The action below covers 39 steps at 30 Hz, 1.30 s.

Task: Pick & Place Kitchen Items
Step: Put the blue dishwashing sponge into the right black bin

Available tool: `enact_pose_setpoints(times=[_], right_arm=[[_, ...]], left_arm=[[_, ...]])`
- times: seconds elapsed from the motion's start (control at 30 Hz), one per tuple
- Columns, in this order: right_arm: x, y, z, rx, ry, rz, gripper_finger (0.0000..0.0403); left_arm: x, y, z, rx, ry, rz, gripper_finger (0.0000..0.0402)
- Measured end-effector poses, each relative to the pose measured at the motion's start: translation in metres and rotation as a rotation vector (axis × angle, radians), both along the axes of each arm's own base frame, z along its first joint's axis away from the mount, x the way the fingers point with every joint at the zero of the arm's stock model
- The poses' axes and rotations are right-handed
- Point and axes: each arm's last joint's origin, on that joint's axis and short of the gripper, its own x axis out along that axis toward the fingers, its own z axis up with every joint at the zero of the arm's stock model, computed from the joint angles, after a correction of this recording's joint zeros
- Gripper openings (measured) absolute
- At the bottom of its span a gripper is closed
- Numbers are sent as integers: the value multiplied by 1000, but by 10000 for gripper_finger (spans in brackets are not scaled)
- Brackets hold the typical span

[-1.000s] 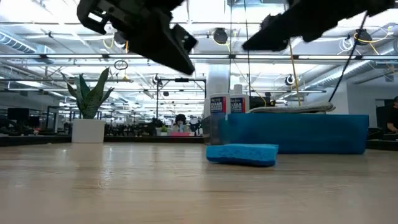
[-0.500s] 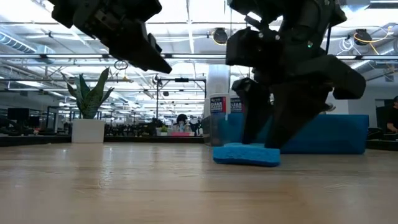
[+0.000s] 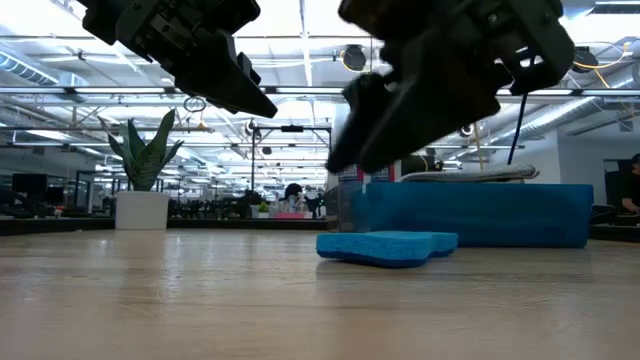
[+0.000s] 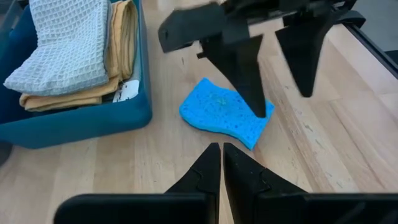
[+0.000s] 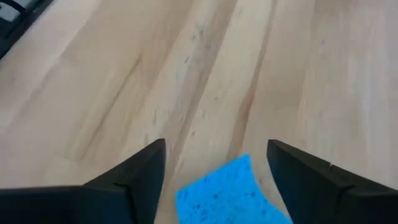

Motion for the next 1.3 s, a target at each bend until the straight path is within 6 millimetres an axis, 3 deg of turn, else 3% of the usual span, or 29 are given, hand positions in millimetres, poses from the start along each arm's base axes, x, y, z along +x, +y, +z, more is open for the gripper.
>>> enact_pose_setpoints(times=[0.2, 0.33, 0.57, 0.93, 1.3], right_arm=[[-1, -6, -2, -28, 35, -1, 305], [-3, -14, -16, -54, 94, -5, 330], [-9, -28, -29, -10, 139, 46, 347], [-18, -49, -51, -93, 88, 67, 340], [-16, -59, -51, -51, 65, 30, 266]], left_arm=[[0, 0, 0, -3, 1, 1, 26], [0, 0, 0, -6, 1, 2, 26], [0, 0, 0, -20, 4, 11, 26], [0, 0, 0, -26, 1, 14, 26], [0, 0, 1, -26, -2, 14, 26]])
